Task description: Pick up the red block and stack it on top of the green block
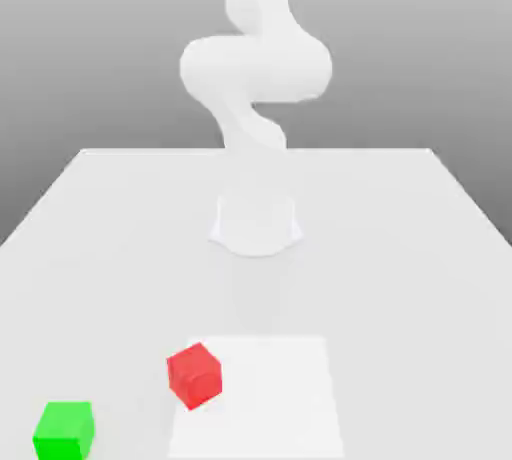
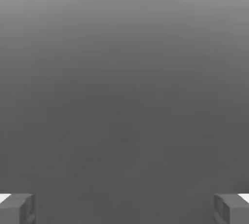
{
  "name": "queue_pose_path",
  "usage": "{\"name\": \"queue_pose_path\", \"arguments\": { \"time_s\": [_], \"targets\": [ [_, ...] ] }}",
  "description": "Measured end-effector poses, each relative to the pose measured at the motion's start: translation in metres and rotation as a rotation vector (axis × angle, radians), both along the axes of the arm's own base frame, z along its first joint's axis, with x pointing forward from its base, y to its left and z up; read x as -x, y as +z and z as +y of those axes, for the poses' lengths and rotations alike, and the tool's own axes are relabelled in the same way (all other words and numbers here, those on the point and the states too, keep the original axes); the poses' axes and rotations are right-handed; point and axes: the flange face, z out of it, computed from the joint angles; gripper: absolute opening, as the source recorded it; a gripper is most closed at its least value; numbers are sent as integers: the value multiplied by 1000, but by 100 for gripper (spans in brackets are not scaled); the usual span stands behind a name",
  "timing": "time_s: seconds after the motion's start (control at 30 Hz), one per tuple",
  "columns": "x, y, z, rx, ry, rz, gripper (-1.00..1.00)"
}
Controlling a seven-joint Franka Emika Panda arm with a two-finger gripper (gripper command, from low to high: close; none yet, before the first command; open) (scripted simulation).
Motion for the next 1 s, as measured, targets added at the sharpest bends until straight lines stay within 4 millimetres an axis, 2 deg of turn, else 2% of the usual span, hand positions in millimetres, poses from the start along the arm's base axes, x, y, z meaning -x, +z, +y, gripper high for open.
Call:
{"name": "queue_pose_path", "arguments": {
  "time_s": [0.07, 0.17, 0.33, 0.5, 0.67, 0.87, 0.9, 1.0],
  "targets": [
    [-25, -44, -7, -37, -68, 70, 0],
    [-52, -110, -19, -87, -169, 169, 0],
    [-73, -221, -40, -164, -342, 328, 0],
    [-65, -330, -59, -233, -524, 482, 0],
    [-30, -431, -73, -295, -719, 634, 0],
    [-22, -504, -72, -304, -756, 668, 0],
    [-21, -513, -72, -304, -756, 668, -100],
    [-21, -513, -72, -305, -756, 667, -100]
  ]
}}
